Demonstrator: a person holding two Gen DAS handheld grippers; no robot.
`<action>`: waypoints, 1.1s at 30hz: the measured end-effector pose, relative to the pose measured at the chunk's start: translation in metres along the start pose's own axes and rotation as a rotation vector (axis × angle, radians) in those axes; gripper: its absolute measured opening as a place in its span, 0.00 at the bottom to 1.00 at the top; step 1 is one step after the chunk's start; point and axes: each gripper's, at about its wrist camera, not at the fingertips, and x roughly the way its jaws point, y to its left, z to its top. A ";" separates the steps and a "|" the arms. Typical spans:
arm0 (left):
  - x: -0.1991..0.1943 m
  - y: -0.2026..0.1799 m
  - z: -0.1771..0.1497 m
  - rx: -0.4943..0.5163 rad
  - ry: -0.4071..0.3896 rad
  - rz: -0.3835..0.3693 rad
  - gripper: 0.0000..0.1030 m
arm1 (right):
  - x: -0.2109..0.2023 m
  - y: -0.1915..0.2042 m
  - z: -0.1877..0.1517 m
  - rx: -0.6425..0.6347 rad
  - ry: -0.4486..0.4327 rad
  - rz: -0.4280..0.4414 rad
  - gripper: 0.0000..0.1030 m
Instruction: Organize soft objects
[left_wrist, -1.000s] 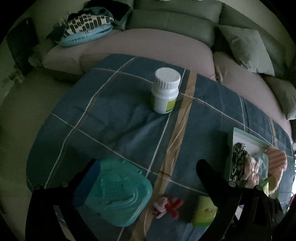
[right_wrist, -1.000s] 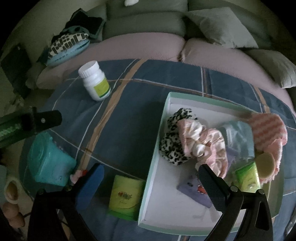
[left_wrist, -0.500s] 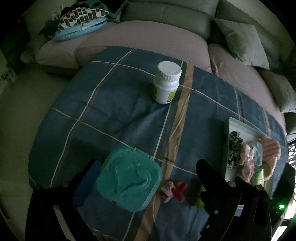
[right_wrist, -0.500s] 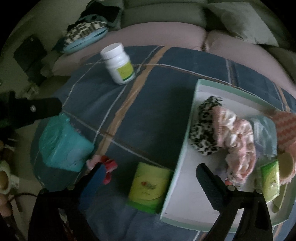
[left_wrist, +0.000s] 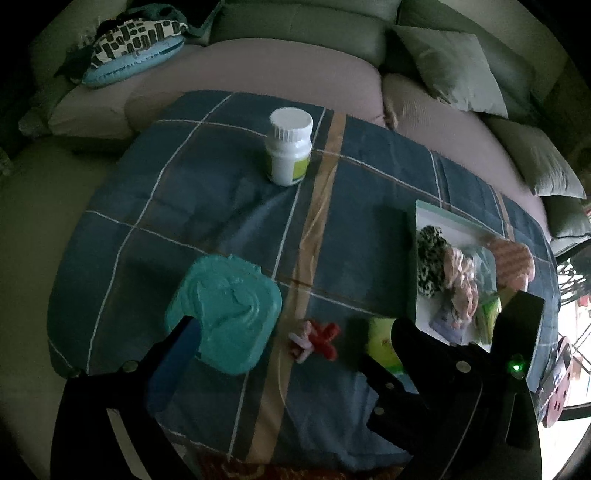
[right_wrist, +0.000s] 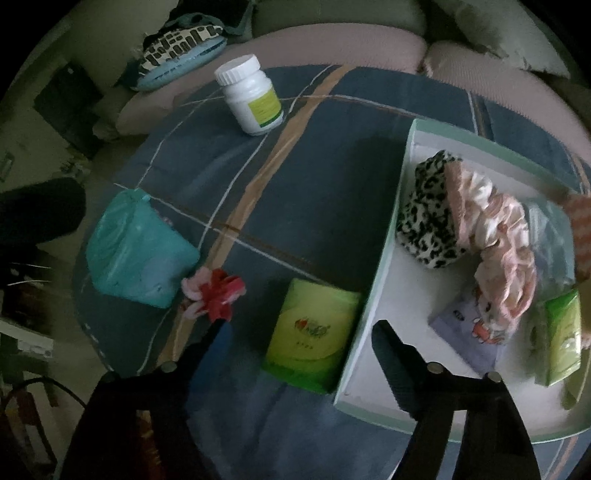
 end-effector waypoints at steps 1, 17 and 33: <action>-0.001 0.000 -0.003 0.001 0.004 -0.002 0.99 | 0.001 0.000 -0.001 0.000 0.003 -0.004 0.74; 0.002 0.013 -0.030 -0.051 0.054 -0.048 0.98 | -0.011 -0.001 -0.012 -0.002 0.000 -0.022 0.60; 0.019 0.039 -0.051 -0.118 0.109 -0.068 0.98 | -0.009 0.017 -0.006 -0.077 -0.016 -0.078 0.59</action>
